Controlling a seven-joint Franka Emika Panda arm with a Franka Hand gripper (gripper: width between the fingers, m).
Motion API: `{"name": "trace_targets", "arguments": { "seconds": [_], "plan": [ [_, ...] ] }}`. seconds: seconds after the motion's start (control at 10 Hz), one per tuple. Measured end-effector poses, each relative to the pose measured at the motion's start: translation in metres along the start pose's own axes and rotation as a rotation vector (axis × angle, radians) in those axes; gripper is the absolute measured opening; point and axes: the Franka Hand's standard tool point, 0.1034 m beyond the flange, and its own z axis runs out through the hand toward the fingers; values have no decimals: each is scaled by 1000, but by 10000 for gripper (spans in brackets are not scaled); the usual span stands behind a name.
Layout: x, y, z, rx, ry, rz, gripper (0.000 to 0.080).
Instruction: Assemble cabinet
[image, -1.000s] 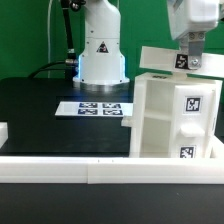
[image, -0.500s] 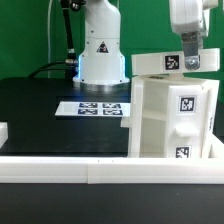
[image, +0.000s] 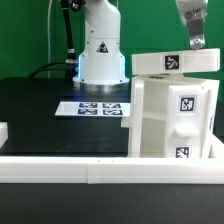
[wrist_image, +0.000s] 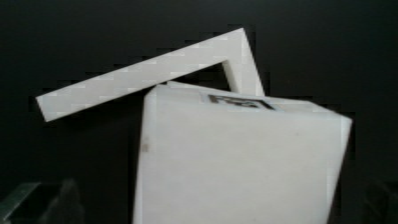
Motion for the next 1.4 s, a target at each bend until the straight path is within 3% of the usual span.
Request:
{"name": "trace_targets", "arguments": {
  "seconds": [0.3, 0.4, 0.7, 1.1, 1.4],
  "plan": [
    [-1, 1, 0, -2, -8, -30, 797],
    [-2, 4, 2, -37, 4, -133, 797],
    [-5, 7, 2, -78, -11, -459, 797],
    [-6, 7, 2, -87, -20, -781, 797],
    [-6, 9, 1, -120, 1, -1118, 797]
  ]
}}
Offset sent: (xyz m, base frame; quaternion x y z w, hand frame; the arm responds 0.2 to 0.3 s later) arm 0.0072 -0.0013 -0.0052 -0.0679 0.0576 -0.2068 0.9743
